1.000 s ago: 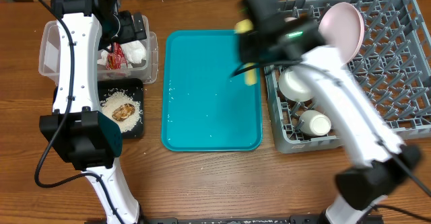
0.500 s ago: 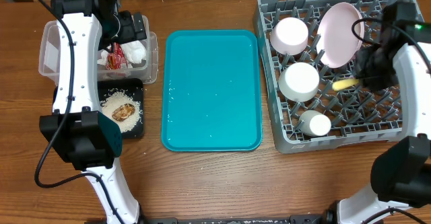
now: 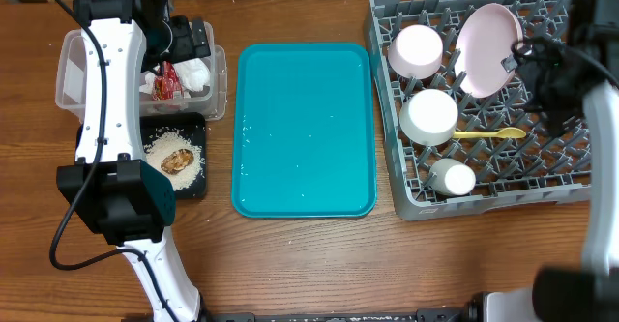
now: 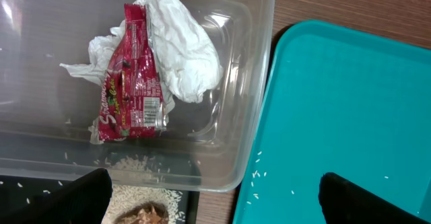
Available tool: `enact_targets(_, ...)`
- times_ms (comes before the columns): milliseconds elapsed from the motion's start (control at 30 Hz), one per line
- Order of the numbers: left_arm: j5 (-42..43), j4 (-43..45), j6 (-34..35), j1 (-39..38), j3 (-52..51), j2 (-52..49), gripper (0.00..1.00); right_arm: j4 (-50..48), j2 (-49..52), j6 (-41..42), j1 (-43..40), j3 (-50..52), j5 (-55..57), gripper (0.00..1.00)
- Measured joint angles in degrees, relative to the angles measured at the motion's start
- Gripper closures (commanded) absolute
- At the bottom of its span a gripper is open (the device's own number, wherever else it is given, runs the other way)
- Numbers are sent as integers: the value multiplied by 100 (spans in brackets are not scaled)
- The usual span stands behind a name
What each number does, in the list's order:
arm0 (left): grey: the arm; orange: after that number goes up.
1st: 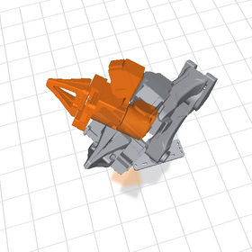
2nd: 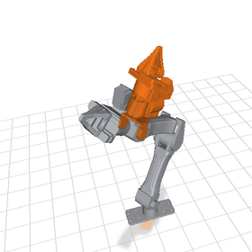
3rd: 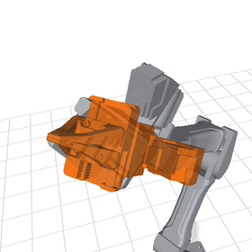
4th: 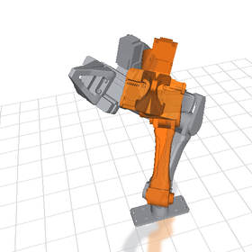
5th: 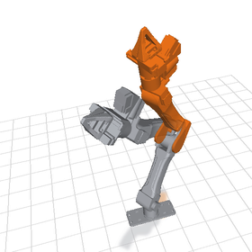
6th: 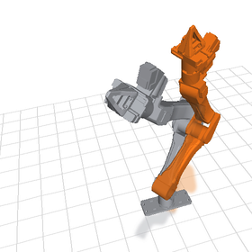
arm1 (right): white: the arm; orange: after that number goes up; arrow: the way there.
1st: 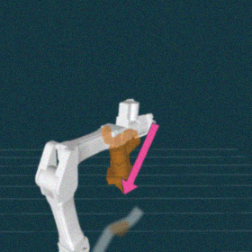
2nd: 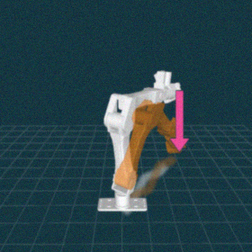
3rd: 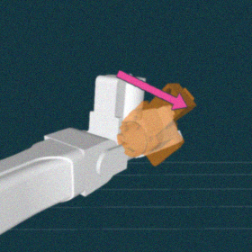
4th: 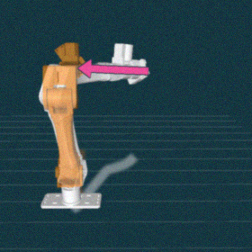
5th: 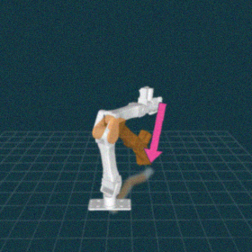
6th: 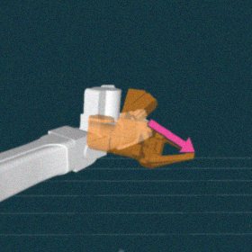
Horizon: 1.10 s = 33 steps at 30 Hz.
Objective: Sort waste into correct bins and load items into the dishwasher
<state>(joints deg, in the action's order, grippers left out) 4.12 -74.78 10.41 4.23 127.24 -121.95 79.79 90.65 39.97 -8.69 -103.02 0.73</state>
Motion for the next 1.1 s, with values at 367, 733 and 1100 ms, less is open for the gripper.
enact_targets(367,0,-2,0,0,0,0,0,1294,-2802,-809,315,-234,-315,0)
enact_targets(733,2,-7,0,0,0,0,0,-444,-5178,-1366,315,1674,592,0)
enact_targets(1100,2,-7,2,0,9,0,0,-6577,-8061,-1451,153,8478,308,0)
